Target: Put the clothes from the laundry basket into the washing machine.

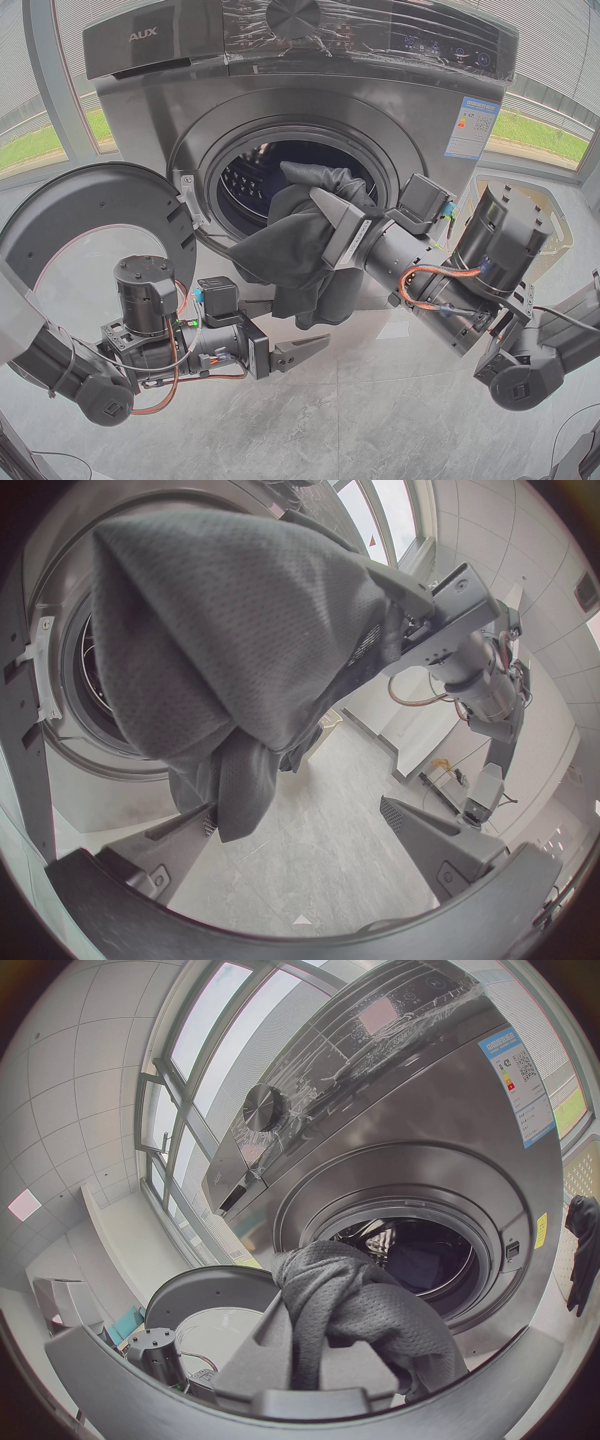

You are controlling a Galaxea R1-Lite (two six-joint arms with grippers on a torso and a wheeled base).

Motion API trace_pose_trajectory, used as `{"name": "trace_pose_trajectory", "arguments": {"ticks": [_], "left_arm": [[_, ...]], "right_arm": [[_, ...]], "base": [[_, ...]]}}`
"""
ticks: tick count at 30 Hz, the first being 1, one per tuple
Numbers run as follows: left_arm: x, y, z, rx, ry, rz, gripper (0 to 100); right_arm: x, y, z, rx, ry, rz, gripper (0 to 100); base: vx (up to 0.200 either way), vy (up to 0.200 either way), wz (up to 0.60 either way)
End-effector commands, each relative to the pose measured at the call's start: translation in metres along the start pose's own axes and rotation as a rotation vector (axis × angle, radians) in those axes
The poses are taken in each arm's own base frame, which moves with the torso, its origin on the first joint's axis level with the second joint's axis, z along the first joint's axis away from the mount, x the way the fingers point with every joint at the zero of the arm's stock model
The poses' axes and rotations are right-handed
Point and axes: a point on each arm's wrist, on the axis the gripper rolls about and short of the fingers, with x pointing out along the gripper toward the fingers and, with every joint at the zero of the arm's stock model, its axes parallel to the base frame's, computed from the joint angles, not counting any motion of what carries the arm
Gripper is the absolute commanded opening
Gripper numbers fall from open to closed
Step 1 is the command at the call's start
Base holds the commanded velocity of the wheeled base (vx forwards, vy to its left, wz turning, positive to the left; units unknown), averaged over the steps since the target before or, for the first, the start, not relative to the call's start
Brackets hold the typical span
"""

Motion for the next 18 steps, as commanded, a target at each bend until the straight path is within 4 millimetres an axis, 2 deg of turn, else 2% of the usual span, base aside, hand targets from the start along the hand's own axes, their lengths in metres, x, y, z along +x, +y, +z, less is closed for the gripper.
{"name": "trace_pose_trajectory", "arguments": {"ticks": [1,9,18], "left_arm": [[0.009,0.004,-0.004,0.001,-0.002,0.027,100],[0.029,0.019,-0.006,0.031,-0.108,0.118,100],[0.032,0.020,-0.004,0.036,-0.126,0.123,100]], "right_arm": [[0.001,-0.001,-0.002,-0.002,0.002,-0.001,0],[0.000,0.000,-0.003,-0.002,0.006,0.001,0],[-0.001,0.000,-0.004,-0.003,0.011,-0.001,0]], "base": [[0.000,0.000,0.00],[0.000,0.000,0.00],[0.000,0.000,0.00]]}}
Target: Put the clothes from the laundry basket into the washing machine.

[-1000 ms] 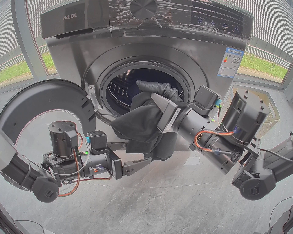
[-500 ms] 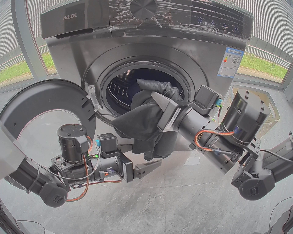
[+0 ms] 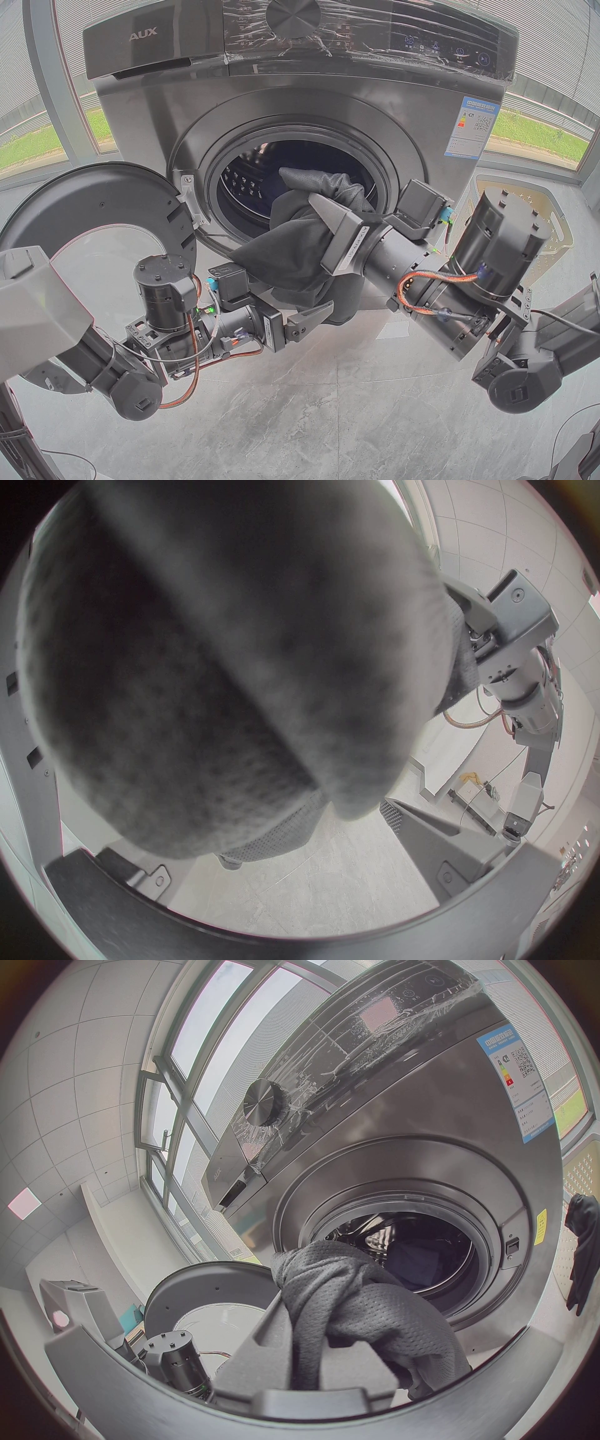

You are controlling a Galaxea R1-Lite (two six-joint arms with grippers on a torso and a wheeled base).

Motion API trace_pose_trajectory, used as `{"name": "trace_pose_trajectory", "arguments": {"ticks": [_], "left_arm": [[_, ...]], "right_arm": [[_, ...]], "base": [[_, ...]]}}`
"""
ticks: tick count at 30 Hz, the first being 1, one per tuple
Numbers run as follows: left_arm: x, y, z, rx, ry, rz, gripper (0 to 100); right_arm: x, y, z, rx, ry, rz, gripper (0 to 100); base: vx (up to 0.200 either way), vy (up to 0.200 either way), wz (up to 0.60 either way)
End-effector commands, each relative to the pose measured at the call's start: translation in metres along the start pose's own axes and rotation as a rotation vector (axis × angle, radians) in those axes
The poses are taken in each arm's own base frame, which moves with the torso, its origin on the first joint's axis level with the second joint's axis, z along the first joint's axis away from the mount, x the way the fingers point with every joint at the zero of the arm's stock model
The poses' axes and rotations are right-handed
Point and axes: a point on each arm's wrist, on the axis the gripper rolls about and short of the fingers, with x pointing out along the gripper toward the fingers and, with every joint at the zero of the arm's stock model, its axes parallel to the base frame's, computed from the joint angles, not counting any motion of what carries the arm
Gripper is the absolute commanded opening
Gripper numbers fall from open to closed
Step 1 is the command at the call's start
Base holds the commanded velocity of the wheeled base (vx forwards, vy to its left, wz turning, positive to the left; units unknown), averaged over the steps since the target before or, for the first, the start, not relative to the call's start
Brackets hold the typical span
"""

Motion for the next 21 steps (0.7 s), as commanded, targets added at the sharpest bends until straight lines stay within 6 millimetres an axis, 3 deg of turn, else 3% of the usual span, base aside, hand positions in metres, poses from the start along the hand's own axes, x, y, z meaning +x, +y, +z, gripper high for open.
{"name": "trace_pose_trajectory", "arguments": {"ticks": [1,13,21], "left_arm": [[0.004,0.002,-0.003,0.000,0.003,0.016,0],[0.007,0.003,0.001,0.016,-0.065,0.077,0],[-0.014,-0.020,-0.007,0.020,-0.046,0.024,0]], "right_arm": [[0.000,0.000,-0.001,0.000,0.002,0.000,0],[-0.001,-0.002,-0.001,-0.001,0.002,-0.004,0],[-0.002,-0.009,-0.003,-0.010,0.009,-0.024,0]], "base": [[0.000,0.000,0.00],[0.000,0.000,0.00],[0.000,0.000,0.00]]}}
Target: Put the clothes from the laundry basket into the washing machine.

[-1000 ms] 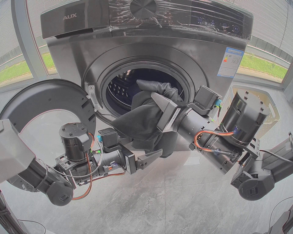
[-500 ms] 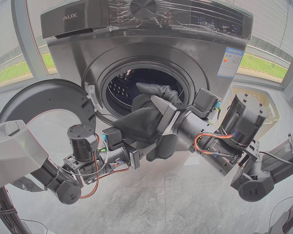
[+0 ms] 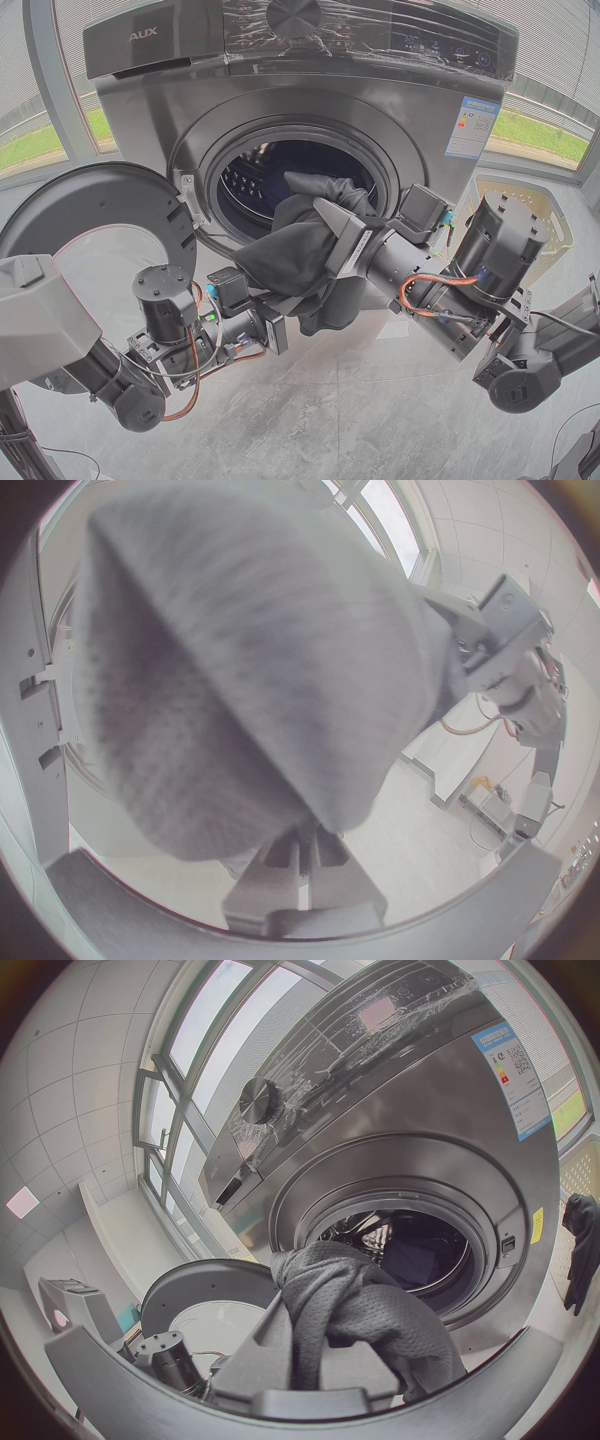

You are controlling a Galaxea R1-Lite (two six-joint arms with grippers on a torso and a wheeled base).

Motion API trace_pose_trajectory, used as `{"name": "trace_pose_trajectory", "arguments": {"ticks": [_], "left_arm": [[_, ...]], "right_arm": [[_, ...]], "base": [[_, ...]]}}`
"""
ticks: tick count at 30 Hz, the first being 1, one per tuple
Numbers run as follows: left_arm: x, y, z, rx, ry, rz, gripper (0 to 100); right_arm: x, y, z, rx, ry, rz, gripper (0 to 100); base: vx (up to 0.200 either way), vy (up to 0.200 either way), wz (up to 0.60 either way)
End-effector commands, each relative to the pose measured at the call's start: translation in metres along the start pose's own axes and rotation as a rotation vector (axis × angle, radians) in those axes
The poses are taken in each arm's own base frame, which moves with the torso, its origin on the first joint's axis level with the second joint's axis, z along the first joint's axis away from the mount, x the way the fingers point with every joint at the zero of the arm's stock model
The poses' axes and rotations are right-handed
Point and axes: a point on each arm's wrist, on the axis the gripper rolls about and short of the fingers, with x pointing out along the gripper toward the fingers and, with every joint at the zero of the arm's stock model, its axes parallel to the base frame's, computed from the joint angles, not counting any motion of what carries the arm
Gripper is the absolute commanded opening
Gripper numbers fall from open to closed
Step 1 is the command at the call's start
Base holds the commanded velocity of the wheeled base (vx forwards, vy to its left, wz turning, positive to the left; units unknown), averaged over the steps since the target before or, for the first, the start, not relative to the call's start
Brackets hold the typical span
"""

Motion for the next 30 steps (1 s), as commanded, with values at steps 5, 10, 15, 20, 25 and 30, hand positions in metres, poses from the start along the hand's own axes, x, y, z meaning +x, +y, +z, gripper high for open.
{"name": "trace_pose_trajectory", "arguments": {"ticks": [5,10,15,20,25,30], "left_arm": [[-0.021,-0.020,-0.006,0.007,-0.005,-0.052,0],[-0.024,-0.020,-0.005,0.012,-0.030,-0.055,0],[-0.027,-0.021,0.005,0.019,-0.087,-0.061,0],[-0.030,-0.021,0.016,0.026,-0.130,-0.056,0],[-0.035,-0.022,0.026,0.030,-0.168,-0.058,0],[-0.039,-0.017,0.031,0.034,-0.188,-0.037,0]], "right_arm": [[-0.002,-0.005,-0.003,-0.004,0.016,-0.010,0],[-0.004,-0.007,-0.008,-0.008,0.028,-0.003,100],[-0.005,-0.018,-0.015,-0.017,0.052,-0.031,100],[-0.018,-0.023,-0.021,-0.026,0.098,-0.047,100],[-0.034,-0.032,-0.026,-0.036,0.141,-0.076,100],[-0.047,-0.034,-0.020,-0.032,0.142,-0.080,100]], "base": [[0.000,0.000,0.00],[0.000,0.000,0.00],[0.000,0.000,0.00],[0.000,0.000,0.00],[0.000,0.000,0.00],[0.000,0.000,0.00]]}}
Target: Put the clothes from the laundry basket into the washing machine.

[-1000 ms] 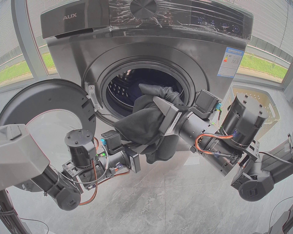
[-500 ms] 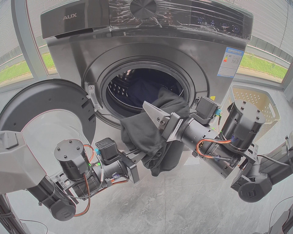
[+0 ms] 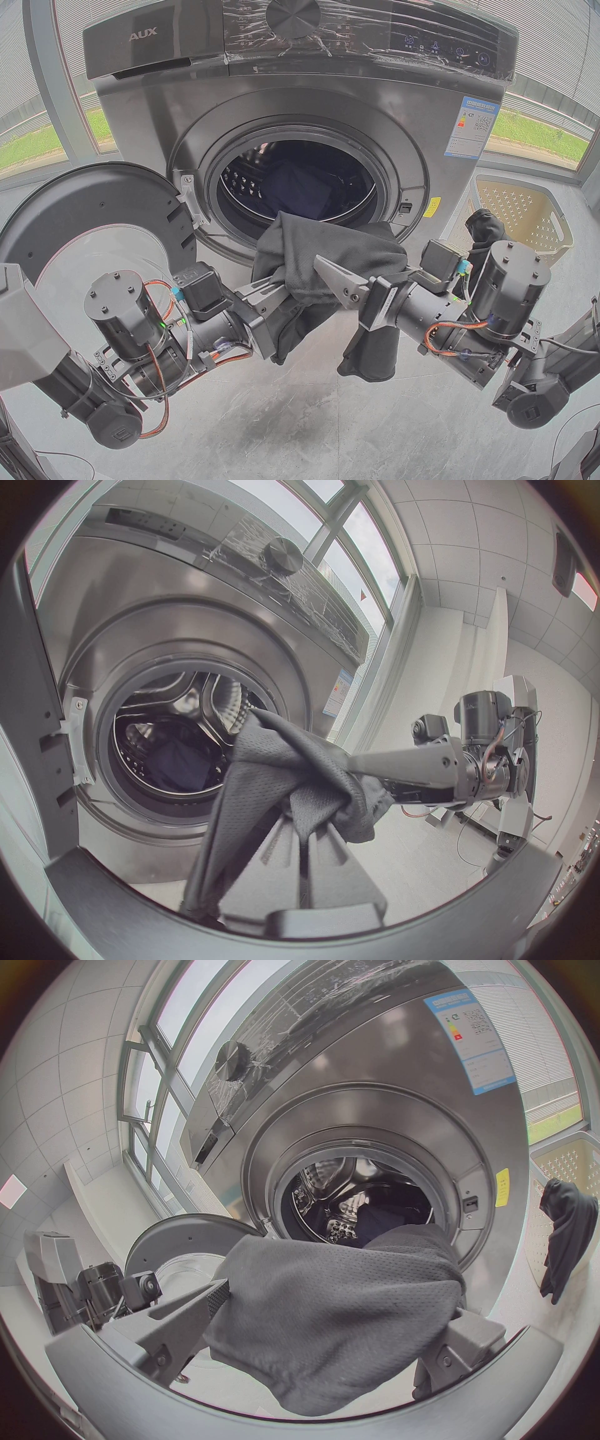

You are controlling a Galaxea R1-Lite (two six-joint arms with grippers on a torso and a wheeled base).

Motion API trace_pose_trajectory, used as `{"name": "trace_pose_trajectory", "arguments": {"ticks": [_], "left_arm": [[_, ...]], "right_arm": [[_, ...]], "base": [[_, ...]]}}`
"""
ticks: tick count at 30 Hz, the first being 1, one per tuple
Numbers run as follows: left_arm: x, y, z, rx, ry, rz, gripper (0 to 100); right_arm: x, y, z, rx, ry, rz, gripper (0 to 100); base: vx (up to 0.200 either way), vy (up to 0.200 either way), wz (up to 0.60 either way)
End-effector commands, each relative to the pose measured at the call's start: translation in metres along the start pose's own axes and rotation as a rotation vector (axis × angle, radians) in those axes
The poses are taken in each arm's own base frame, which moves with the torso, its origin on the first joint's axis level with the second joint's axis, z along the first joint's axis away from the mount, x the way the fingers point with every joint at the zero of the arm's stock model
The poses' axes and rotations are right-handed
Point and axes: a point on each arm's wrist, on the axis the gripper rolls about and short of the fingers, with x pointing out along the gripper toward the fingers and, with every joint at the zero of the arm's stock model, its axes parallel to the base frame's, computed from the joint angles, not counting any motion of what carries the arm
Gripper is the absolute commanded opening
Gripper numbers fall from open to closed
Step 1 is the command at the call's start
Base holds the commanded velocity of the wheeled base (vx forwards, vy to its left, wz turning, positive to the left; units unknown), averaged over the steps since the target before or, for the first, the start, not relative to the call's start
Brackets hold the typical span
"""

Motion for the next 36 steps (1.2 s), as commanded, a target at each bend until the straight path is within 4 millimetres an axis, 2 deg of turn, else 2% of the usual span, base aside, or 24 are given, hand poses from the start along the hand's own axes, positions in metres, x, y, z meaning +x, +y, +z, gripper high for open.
{"name": "trace_pose_trajectory", "arguments": {"ticks": [1,5,7,10,16,19,28,33,36], "left_arm": [[-0.005,0.004,0.011,0.008,-0.035,0.019,0],[-0.007,0.006,0.015,0.007,-0.049,0.035,0],[-0.007,0.006,0.017,0.011,-0.058,0.039,0],[-0.006,0.006,0.016,0.010,-0.055,0.036,0],[-0.005,0.008,-0.003,-0.001,0.013,0.043,0],[-0.004,0.008,-0.006,-0.004,0.025,0.049,0],[-0.006,0.008,0.000,-0.001,0.004,0.058,0],[-0.006,0.009,0.000,0.000,0.004,0.061,0],[-0.005,0.009,0.000,0.000,0.001,0.060,0]], "right_arm": [[-0.015,-0.005,0.002,-0.001,0.014,-0.009,100],[-0.029,-0.014,-0.010,-0.012,0.082,-0.005,100],[-0.038,-0.013,-0.014,-0.010,0.106,0.027,100],[-0.048,-0.011,-0.012,-0.007,0.103,0.069,100],[-0.058,0.003,0.001,0.062,0.017,0.226,100],[-0.065,0.000,-0.002,0.073,0.039,0.218,100],[-0.093,-0.014,-0.029,0.060,0.175,0.177,100],[-0.110,-0.012,-0.027,0.061,0.186,0.209,100],[-0.113,-0.012,-0.025,0.064,0.180,0.218,100]], "base": [[0.000,0.000,0.00],[0.000,0.000,0.00],[0.000,0.000,0.00],[0.000,0.000,0.00],[0.000,0.000,0.00],[0.000,0.000,0.00],[0.000,0.000,0.00],[0.000,0.000,0.00],[0.000,0.000,0.00]]}}
